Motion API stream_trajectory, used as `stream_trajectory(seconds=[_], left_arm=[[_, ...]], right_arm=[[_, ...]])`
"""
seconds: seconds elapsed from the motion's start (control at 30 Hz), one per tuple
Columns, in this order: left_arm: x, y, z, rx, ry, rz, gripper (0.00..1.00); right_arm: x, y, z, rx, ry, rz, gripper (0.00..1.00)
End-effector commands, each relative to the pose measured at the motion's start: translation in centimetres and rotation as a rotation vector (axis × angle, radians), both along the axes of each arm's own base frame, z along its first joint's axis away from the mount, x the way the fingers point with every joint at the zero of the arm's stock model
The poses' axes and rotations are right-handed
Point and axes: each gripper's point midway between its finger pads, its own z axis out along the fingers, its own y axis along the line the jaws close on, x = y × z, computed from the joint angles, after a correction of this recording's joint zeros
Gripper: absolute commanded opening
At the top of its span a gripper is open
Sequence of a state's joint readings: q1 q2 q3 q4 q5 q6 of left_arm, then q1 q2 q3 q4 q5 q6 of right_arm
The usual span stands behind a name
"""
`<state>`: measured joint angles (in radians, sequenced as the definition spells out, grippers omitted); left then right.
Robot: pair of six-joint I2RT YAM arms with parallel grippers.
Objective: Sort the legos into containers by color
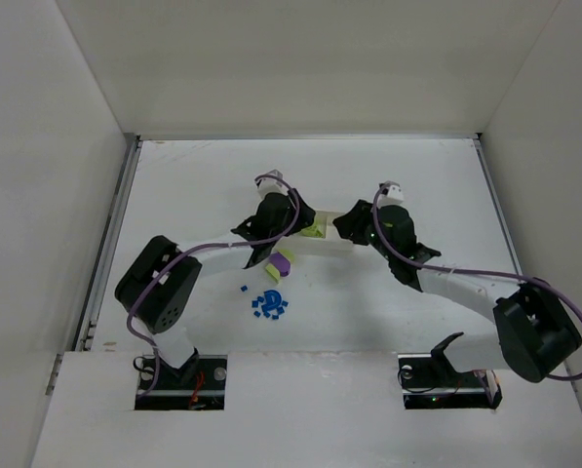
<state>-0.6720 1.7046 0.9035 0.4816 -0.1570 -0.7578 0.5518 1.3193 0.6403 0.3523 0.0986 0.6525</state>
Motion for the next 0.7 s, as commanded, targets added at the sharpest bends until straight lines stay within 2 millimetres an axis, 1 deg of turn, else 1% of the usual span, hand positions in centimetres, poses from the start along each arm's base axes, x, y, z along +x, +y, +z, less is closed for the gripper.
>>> stream_trajectory(seconds=[0.0, 0.07, 0.1, 0.17, 0.2, 0.23, 0.27, 0.33, 0.37, 0.4, 0.53, 0.6, 0.67], left_arm=[[0.3, 1.6, 5.3, -0.047, -0.123, 0.036, 0.50], [-0.4, 2.9, 6.2, -0.053, -0.142, 0.047, 0.50], [-0.9, 3.6, 6.6, -0.056, -0.147, 0.053, 0.49], [-2.2, 5.0, 6.6, -0.058, -0.145, 0.065, 0.48], [-2.9, 5.7, 6.6, -0.058, -0.143, 0.069, 0.48], [-3.5, 6.3, 6.4, -0.056, -0.136, 0.074, 0.47], [-4.2, 7.0, 6.1, -0.050, -0.129, 0.079, 0.47], [-5.5, 8.1, 5.4, -0.042, -0.109, 0.091, 0.47], [-6.1, 8.7, 5.0, -0.035, -0.098, 0.096, 0.46], [-6.6, 9.1, 4.7, -0.031, -0.090, 0.102, 0.46], [-8.8, 10.3, 3.0, 0.003, -0.051, 0.111, 0.46], [-9.7, 10.9, 1.8, 0.038, -0.030, 0.113, 0.46], [-10.7, 11.1, 0.6, 0.073, -0.008, 0.096, 0.46]], right_arm=[[0.1, 2.2, 2.1, -0.001, -0.069, 0.058, 0.50], [-0.9, 3.7, 1.8, -0.023, -0.057, 0.115, 0.38], [-1.7, 4.6, 1.6, -0.030, -0.048, 0.148, 0.35], [-3.3, 6.4, 1.4, -0.034, -0.036, 0.206, 0.33], [-4.5, 7.4, 1.1, -0.038, -0.031, 0.238, 0.35], [-5.3, 8.2, 0.8, -0.044, -0.026, 0.263, 0.39], [-6.0, 8.9, 0.3, -0.053, -0.016, 0.286, 0.46], [-7.2, 10.0, -0.8, -0.073, 0.013, 0.321, 0.66], [-7.5, 10.5, -1.3, -0.085, 0.023, 0.335, 0.73], [-7.8, 11.1, -2.0, -0.100, 0.040, 0.346, 0.77], [-7.3, 11.3, -3.4, -0.118, 0.088, 0.305, 0.76], [-7.1, 10.9, -3.4, -0.107, 0.097, 0.269, 0.75], [-7.1, 10.4, -2.9, -0.089, 0.088, 0.255, 0.75]])
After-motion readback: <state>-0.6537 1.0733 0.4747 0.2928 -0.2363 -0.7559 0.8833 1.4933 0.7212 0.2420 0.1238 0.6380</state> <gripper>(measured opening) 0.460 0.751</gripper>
